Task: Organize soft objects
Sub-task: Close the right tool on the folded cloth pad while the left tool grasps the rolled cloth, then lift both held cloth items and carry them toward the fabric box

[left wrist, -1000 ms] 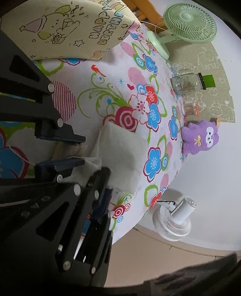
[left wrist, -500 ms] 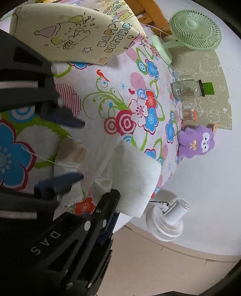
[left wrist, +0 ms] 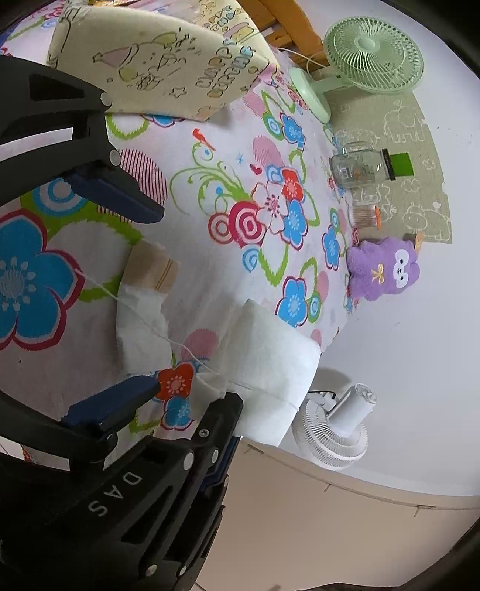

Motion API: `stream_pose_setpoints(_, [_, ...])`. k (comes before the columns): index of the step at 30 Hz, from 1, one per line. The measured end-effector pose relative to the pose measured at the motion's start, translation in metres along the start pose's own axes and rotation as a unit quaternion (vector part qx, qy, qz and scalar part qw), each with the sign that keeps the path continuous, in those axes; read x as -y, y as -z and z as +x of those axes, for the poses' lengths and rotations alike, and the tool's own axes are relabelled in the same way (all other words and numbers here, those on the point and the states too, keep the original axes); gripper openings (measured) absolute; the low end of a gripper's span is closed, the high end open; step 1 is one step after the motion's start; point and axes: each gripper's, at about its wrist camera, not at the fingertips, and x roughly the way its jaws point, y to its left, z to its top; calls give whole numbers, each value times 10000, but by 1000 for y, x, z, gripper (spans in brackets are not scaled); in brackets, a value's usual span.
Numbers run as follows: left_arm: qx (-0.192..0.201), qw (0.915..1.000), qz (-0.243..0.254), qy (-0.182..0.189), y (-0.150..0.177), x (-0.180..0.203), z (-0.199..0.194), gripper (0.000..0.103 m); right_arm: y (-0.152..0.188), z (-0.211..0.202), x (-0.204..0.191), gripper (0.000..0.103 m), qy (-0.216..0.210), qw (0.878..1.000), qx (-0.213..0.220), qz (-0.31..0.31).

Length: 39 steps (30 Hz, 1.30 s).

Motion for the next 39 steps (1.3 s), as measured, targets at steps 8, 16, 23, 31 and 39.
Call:
stream_pose_setpoints(8, [-203,9998,84,-22,2,6,19,89,7,18,10,10,28,9996,-256,95])
stream_pose_setpoints(16, [-427,9990,95,-26,3,7,36,91,13,37,11,10,12,9987,-492,93])
stream_pose_setpoints(23, [-347,9992,101,-180,3,6,35,67,13,39,7,11,-28,9986,-516,80])
stream_pose_setpoints(31, [-283,9994,133,-116,3,4,29,45,13,37,1,11,-149,9985,-521,95])
stream_pose_setpoints(39, [-134,9997,135,-153,0,0,16,45,10,27,-6,11,-197,9988,-431,87])
